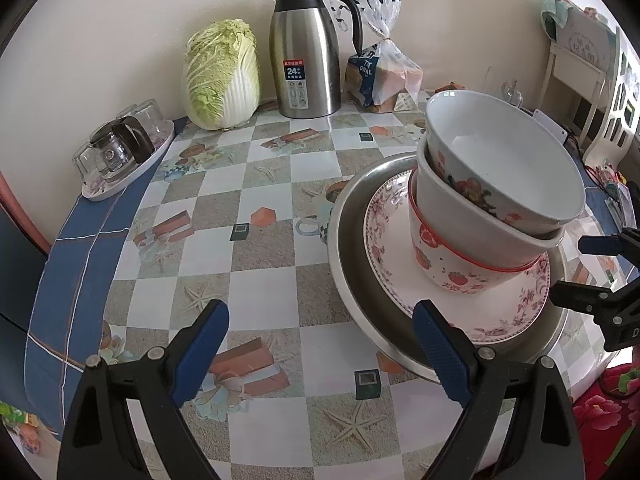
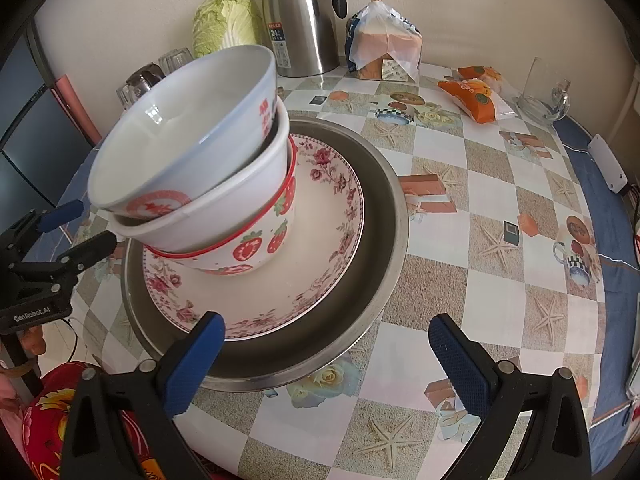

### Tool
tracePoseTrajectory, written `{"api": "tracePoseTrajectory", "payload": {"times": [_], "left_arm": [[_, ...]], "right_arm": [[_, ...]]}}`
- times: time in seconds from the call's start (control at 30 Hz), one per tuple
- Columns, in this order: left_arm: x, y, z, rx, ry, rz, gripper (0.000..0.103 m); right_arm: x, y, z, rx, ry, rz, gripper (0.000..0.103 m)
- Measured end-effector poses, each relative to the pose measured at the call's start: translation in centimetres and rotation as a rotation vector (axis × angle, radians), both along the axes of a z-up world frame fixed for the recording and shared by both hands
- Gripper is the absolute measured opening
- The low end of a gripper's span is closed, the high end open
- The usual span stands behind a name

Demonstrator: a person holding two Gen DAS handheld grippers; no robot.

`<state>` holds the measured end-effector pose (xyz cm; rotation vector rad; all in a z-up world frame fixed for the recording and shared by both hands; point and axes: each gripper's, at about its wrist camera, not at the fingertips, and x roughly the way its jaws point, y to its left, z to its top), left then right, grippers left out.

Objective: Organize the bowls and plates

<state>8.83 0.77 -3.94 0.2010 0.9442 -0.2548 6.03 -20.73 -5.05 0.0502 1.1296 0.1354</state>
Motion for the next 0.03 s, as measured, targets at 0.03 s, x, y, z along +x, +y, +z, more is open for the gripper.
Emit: {"api": "tracePoseTrajectory", "payload": {"times": [0.03], "left_arm": [[0.01, -0.05, -0.03, -0.001, 0.003, -0.002, 0.093]], "right_arm": [[0.02, 0.0, 0.01, 0.0, 0.0, 0.0, 0.103]]}}
